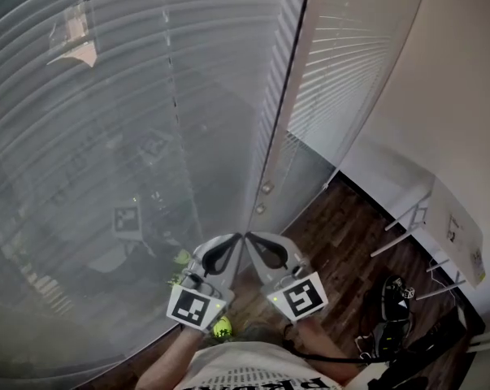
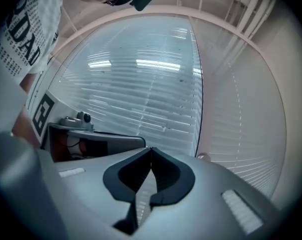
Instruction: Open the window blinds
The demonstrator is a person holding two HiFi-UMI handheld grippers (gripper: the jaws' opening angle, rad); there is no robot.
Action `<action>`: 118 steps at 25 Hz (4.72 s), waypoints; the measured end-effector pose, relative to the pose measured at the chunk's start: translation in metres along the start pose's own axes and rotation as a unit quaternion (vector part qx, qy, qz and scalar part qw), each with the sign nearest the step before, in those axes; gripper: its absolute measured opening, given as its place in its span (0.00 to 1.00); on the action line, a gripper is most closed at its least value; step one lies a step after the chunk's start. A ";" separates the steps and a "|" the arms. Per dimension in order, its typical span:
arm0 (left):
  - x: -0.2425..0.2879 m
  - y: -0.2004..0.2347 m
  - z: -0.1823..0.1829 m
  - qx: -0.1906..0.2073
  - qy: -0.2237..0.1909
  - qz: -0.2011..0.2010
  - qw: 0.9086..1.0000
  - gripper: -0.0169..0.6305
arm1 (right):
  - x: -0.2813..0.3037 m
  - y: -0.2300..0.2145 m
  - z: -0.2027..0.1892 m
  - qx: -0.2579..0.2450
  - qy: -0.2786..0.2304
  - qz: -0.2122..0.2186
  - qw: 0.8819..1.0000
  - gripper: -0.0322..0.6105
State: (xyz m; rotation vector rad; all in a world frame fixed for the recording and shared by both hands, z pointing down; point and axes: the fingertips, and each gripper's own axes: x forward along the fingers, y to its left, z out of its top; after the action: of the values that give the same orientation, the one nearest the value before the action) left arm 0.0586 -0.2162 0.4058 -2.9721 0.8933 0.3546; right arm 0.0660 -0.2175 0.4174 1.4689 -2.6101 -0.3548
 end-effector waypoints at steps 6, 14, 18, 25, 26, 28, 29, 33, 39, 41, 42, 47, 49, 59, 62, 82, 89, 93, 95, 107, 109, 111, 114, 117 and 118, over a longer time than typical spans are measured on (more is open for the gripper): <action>0.016 0.005 -0.004 0.013 0.004 0.021 1.000 0.01 | 0.009 -0.019 -0.003 -0.005 -0.002 0.003 1.000 0.06; 0.049 0.015 -0.015 0.012 0.003 0.063 0.998 0.01 | 0.017 -0.059 -0.011 -0.063 0.025 0.008 0.998 0.06; 0.059 0.016 -0.008 0.022 -0.002 0.080 0.997 0.01 | 0.018 -0.073 -0.009 -0.074 0.033 0.006 0.997 0.08; 0.072 0.020 -0.018 0.024 0.000 0.093 0.995 0.01 | 0.027 -0.092 -0.033 -0.135 0.071 -0.008 0.988 0.17; 0.072 0.020 -0.018 0.024 -0.001 0.094 0.995 0.01 | 0.027 -0.093 -0.037 -0.146 0.076 -0.007 0.986 0.17; 0.071 0.020 -0.017 0.023 -0.004 0.100 0.995 0.01 | 0.028 -0.095 -0.040 -0.170 0.084 -0.008 0.982 0.17; 0.071 0.020 -0.018 0.022 -0.004 0.103 0.994 0.01 | 0.028 -0.096 -0.042 -0.183 0.090 -0.008 0.979 0.19; 0.072 0.021 -0.021 0.022 0.003 0.107 0.994 0.01 | 0.033 -0.097 -0.051 -0.217 0.108 0.001 0.970 0.34; 0.074 0.021 -0.022 0.022 0.001 0.104 0.994 0.01 | 0.039 -0.101 -0.051 -0.215 0.104 0.001 0.971 0.32; 0.074 0.021 -0.022 0.020 0.001 0.103 0.995 0.01 | 0.041 -0.104 -0.050 -0.218 0.103 -0.001 0.970 0.26; 0.074 0.021 -0.023 0.019 0.002 0.102 0.995 0.01 | 0.042 -0.105 -0.050 -0.220 0.103 -0.001 0.970 0.24; 0.074 0.020 -0.023 0.018 0.001 0.098 0.995 0.01 | 0.045 -0.106 -0.050 -0.224 0.101 0.004 0.969 0.24; 0.075 0.019 -0.023 0.015 0.000 0.096 0.995 0.01 | 0.045 -0.106 -0.050 -0.219 0.098 0.003 0.971 0.24; 0.076 0.018 -0.025 0.009 0.004 0.082 0.997 0.01 | 0.045 -0.107 -0.049 -0.141 0.081 -0.001 0.987 0.24; 0.076 0.017 -0.024 0.007 0.005 0.079 0.997 0.01 | 0.045 -0.110 -0.047 -0.089 0.068 -0.004 0.994 0.24; 0.071 0.016 -0.023 0.004 0.006 0.068 0.998 0.01 | 0.042 -0.117 -0.051 0.210 0.006 -0.020 0.977 0.24; 0.071 0.016 -0.023 0.003 0.007 0.068 0.998 0.01 | 0.042 -0.118 -0.051 0.208 0.007 -0.023 0.978 0.24; 0.072 0.017 -0.024 0.003 0.008 0.068 0.998 0.01 | 0.044 -0.119 -0.052 0.191 0.012 -0.019 0.981 0.24; 0.072 0.018 -0.023 0.003 0.007 0.069 0.998 0.01 | 0.044 -0.119 -0.052 0.158 0.022 -0.017 0.987 0.24; 0.073 0.019 -0.019 0.009 -0.002 0.072 0.997 0.01 | 0.042 -0.108 -0.051 -0.209 0.114 0.010 0.971 0.29; 0.072 0.018 -0.019 0.007 -0.001 0.072 0.997 0.01 | 0.044 -0.105 -0.051 -0.248 0.122 0.014 0.961 0.28; 0.070 0.018 -0.019 0.005 -0.001 0.073 0.997 0.01 | 0.046 -0.103 -0.051 -0.282 0.130 0.014 0.950 0.27; 0.069 0.018 -0.021 0.001 0.000 0.075 0.997 0.01 | 0.047 -0.104 -0.052 -0.305 0.130 0.007 0.943 0.25; 0.068 0.020 -0.020 -0.001 0.000 0.079 0.997 0.01 | 0.047 -0.103 -0.050 -0.297 0.121 0.002 0.947 0.24; 0.067 0.020 -0.020 -0.002 0.000 0.079 0.997 0.01 | 0.047 -0.103 -0.050 -0.294 0.121 0.002 0.948 0.24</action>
State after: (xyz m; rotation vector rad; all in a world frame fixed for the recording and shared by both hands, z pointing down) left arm 0.1061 -0.2712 0.4113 -2.9113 1.1330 0.3611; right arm 0.1382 -0.3161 0.4379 1.2045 -2.0574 -0.8105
